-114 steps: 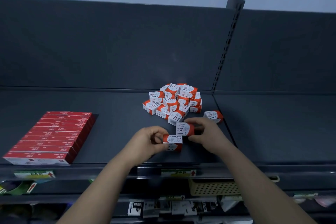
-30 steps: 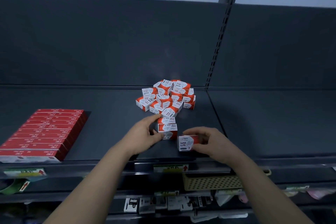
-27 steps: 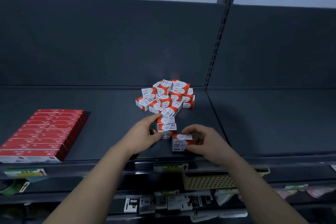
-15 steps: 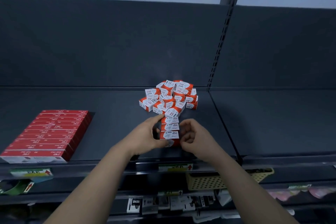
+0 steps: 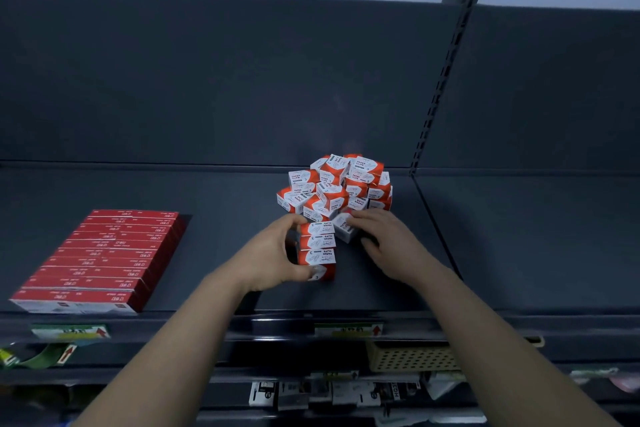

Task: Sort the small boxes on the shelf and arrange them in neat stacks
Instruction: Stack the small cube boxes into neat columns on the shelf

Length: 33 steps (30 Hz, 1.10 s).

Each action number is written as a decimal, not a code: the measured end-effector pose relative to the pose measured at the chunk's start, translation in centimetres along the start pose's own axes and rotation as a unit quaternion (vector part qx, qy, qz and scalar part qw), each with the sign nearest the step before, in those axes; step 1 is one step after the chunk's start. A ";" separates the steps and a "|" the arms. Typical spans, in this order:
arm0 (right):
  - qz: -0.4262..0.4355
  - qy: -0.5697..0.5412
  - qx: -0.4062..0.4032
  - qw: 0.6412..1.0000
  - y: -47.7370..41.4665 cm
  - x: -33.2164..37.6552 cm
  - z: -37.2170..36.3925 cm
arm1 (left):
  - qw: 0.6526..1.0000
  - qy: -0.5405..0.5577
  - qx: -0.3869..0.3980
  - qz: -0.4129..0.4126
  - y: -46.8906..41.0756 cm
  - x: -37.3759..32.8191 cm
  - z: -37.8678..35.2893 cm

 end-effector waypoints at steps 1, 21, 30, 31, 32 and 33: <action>0.006 0.018 -0.018 1.000 0.3 -0.2 0.4 | 1.000 -0.002 0.005 0.000 -0.1 0.0 0.0; -0.137 -0.197 0.065 0.969 3.1 0.7 2.7 | 0.999 0.013 0.031 0.014 -0.9 -1.5 -0.1; -0.127 -0.318 0.048 0.938 5.9 1.7 1.9 | 0.999 0.026 0.040 -0.004 -1.2 -3.3 -1.1; -0.125 -0.320 0.036 0.939 5.9 2.0 1.5 | 0.999 0.031 0.041 -0.008 -1.2 -3.4 -1.2; -0.124 -0.323 0.025 0.938 5.9 2.2 1.2 | 0.998 0.037 0.043 -0.010 -1.2 -3.4 -1.3; -0.125 -0.324 0.016 0.937 5.9 2.4 0.9 | 0.998 0.048 0.044 -0.012 -1.2 -3.3 -1.3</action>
Point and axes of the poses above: each hand's wrist, its own y-axis away from the middle knuckle, its own z-axis out of the back of the hand, x = y × z, the point moved 1 cm from there along -y, towards the middle knuckle, and after that the axes turned 11 degrees about -y, right-handed, at the moved point
